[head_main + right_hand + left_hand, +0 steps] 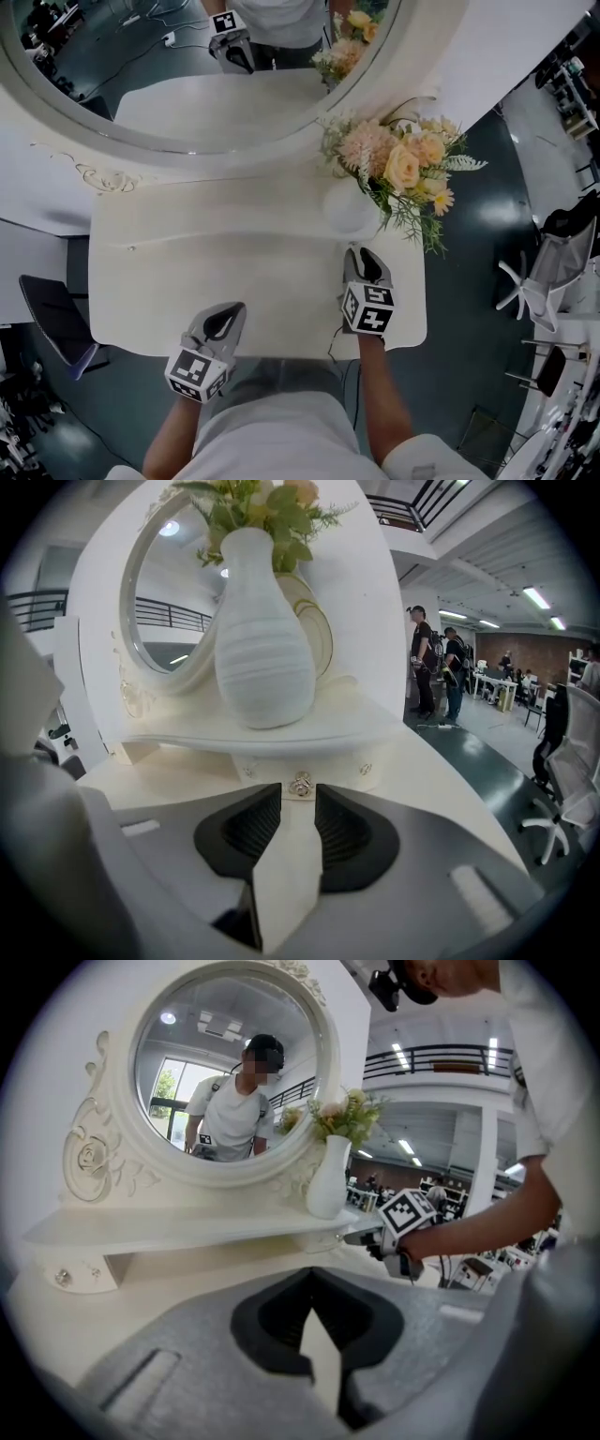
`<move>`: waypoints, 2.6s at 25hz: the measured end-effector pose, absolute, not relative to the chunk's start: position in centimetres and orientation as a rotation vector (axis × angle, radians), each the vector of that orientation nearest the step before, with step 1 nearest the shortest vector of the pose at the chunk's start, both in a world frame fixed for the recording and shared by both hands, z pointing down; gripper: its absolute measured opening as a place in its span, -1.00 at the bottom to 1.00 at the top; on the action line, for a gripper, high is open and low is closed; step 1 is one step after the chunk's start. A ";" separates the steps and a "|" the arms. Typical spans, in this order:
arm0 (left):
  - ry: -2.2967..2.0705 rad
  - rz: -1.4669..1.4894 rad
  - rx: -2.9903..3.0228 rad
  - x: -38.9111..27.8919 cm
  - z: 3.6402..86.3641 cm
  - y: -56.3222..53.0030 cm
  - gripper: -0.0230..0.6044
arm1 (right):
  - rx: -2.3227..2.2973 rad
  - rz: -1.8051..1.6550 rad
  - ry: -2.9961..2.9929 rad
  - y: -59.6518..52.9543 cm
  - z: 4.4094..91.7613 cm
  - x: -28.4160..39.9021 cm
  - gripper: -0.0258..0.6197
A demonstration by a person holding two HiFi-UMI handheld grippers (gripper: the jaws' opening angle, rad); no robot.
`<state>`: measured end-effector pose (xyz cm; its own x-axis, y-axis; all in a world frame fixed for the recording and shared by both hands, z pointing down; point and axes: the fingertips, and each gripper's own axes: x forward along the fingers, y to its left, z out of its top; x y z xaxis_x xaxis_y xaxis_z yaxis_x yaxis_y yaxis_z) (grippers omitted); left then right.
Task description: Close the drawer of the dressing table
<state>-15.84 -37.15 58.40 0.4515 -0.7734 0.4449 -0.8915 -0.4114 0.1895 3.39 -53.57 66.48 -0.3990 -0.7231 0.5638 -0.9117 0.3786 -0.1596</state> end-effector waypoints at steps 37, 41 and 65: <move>-1.663 0.180 2.429 -22.1 47.7 -30.5 -0.93 | 1.512 0.347 -2.450 -36.2 49.9 3.8 -0.91; -1.671 0.168 2.443 -22.3 46.7 -30.9 -0.93 | 1.537 0.320 -2.457 -36.0 48.9 4.7 -0.91; -1.735 0.151 2.463 -24.4 43.5 -32.4 -0.93 | 1.560 0.274 -2.522 -37.2 45.9 5.5 -0.91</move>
